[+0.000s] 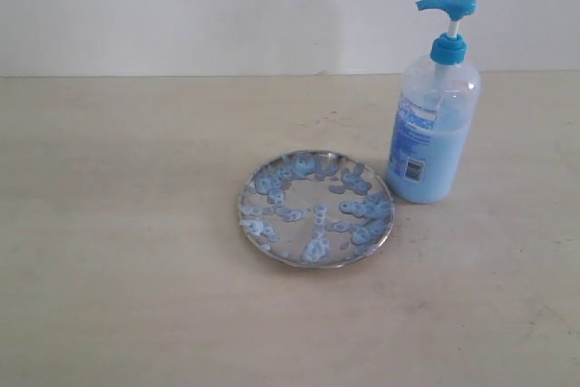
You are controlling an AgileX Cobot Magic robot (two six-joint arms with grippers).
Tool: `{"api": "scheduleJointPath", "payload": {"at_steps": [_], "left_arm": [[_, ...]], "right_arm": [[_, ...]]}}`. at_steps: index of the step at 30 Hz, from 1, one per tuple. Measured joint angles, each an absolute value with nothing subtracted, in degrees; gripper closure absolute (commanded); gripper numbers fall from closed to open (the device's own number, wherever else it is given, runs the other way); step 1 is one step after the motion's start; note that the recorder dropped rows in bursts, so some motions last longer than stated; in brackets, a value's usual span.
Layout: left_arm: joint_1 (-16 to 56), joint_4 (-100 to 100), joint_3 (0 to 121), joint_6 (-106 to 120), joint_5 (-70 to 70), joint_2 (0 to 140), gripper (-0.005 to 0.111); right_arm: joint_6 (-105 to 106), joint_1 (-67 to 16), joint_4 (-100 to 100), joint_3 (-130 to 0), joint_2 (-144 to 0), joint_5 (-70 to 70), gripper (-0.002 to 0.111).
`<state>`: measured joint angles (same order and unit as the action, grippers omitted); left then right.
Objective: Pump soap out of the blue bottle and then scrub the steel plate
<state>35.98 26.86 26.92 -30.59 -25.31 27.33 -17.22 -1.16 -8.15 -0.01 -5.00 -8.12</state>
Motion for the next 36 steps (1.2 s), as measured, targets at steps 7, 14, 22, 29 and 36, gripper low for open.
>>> {"api": "scheduleJointPath", "payload": {"at_steps": [7, 14, 22, 29, 36], "left_arm": [[35.98, 17.47, 19.69, -30.49, -25.31, 27.33, 0.103], [35.98, 13.87, 16.98, -30.49, -24.71, 27.33, 0.103], [35.98, 13.65, 16.85, -30.49, -14.91, 27.33, 0.103], [35.98, 13.65, 16.85, -30.49, -5.60, 27.91, 0.103], [35.98, 13.65, 17.35, -33.58, -5.36, 33.97, 0.103]], "right_arm": [[-23.09, -1.16, -4.89, -0.01, -5.00, -12.56, 0.101], [-33.96, -1.16, 5.14, -0.01, -5.00, -19.32, 0.101], [-35.19, -1.16, 6.37, -0.01, -5.00, -19.55, 0.101], [-32.16, -1.16, 5.42, -0.01, -5.00, -19.79, 0.101], [-10.05, -1.16, -3.26, -0.01, -4.77, -18.10, 0.101]]}}
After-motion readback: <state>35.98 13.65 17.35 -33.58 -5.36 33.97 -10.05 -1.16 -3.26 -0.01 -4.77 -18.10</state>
